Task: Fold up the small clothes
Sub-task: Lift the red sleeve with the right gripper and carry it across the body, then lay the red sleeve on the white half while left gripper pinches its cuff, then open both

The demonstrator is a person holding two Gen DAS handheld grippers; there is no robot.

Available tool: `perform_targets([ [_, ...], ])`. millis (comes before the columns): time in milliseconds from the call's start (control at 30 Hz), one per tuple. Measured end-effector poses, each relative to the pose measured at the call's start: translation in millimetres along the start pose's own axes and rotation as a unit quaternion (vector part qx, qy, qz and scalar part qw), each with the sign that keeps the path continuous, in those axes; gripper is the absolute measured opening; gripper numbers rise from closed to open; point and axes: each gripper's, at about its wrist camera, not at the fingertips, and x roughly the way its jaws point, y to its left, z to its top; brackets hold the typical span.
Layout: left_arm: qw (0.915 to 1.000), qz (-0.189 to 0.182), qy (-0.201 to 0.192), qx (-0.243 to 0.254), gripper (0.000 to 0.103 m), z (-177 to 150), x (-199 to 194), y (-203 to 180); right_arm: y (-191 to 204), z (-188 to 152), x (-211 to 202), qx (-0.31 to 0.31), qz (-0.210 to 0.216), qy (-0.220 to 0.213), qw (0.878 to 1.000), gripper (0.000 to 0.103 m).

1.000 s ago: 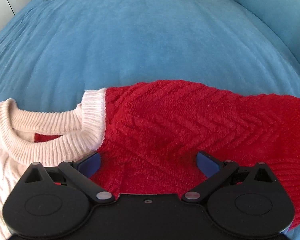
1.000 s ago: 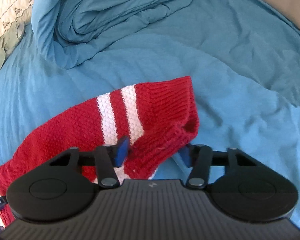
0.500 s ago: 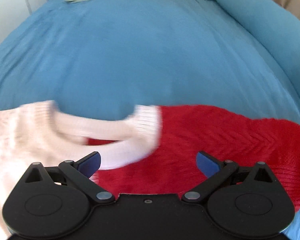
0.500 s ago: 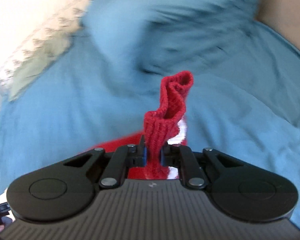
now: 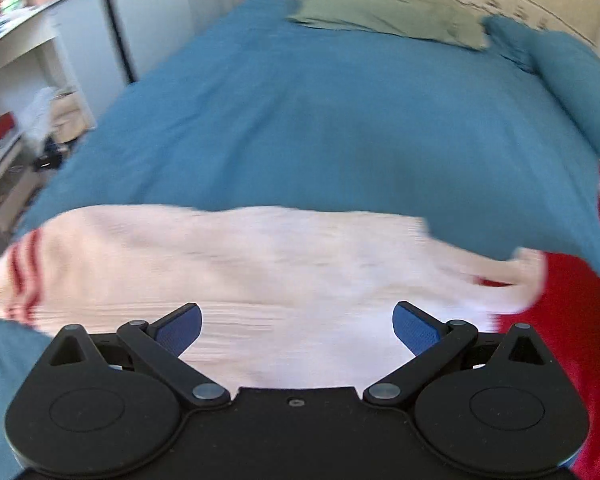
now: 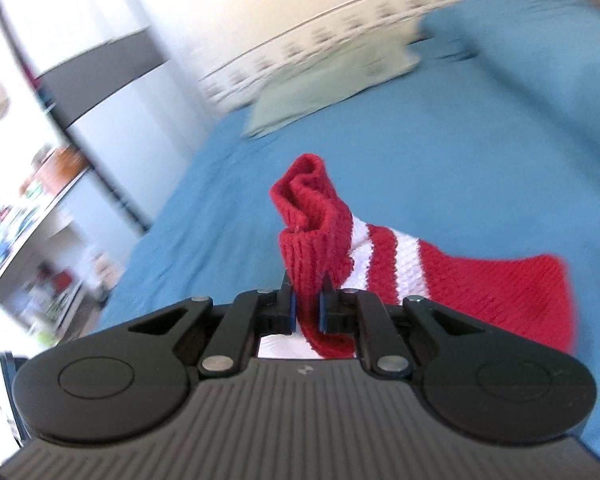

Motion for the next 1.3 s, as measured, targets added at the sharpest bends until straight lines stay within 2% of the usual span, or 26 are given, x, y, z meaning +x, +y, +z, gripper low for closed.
perform_targets([
  [100, 0.9997, 0.017, -0.001, -0.017, 0.103, -7, 7, 50, 60, -46, 43, -0.023, 0.035, 0.030, 0.999, 0.025],
  [200, 0.9990, 0.026, 0.002, -0.035, 0.103, -20, 20, 87, 103, -99, 89, -0.053, 0.053, 0.060, 0.995, 0.025],
  [333, 0.9979, 0.022, 0.009, -0.060, 0.103, -36, 33, 120, 125, -162, 151, -0.082, 0.049, 0.106, 0.990, 0.025],
  [400, 0.9975, 0.014, 0.011, -0.068, 0.103, -42, 37, 128, 126, -187, 165, -0.102, 0.031, 0.123, 0.987, 0.028],
  [467, 0.9973, 0.004, 0.012, -0.073, 0.103, -46, 39, 132, 120, -197, 167, -0.107, 0.025, 0.133, 0.985, 0.034],
  [500, 0.9972, -0.001, 0.014, -0.074, 0.103, -47, 40, 132, 117, -200, 165, -0.109, 0.032, 0.135, 0.984, 0.048],
  [533, 0.9972, -0.007, 0.015, -0.073, 0.103, -47, 41, 130, 116, -199, 163, -0.111, 0.034, 0.136, 0.984, 0.071],
  [600, 0.9974, -0.020, 0.014, -0.068, 0.103, -44, 43, 124, 118, -200, 142, -0.126, 0.024, 0.115, 0.985, 0.087],
  [667, 0.9975, -0.036, 0.014, -0.059, 0.103, -37, 45, 115, 103, -184, 111, -0.143, 0.016, 0.099, 0.985, 0.088],
  [733, 0.9971, -0.057, 0.019, -0.047, 0.103, -29, 48, 103, 86, -178, 81, -0.156, -0.014, 0.081, 0.984, 0.089],
  [833, 0.9951, -0.091, 0.027, -0.028, 0.103, -18, 55, 76, 48, -171, 36, -0.162, -0.087, 0.062, 0.981, 0.091],
  [933, 0.9919, -0.119, 0.037, -0.027, 0.103, -10, 65, 50, 4, -161, 13, -0.163, -0.171, 0.061, 0.970, 0.091],
  [1000, 0.9889, -0.136, 0.046, -0.038, 0.103, -9, 73, 37, -26, -152, 6, -0.141, -0.196, 0.066, 0.968, 0.091],
  [1133, 0.9883, -0.128, 0.064, -0.052, 0.103, -13, 93, 20, -80, -134, 12, -0.096, -0.214, 0.067, 0.970, 0.091],
  [1300, 0.9884, -0.123, 0.074, -0.049, 0.099, -22, 106, 10, -122, -132, 32, -0.043, -0.173, 0.074, 0.981, 0.089],
])
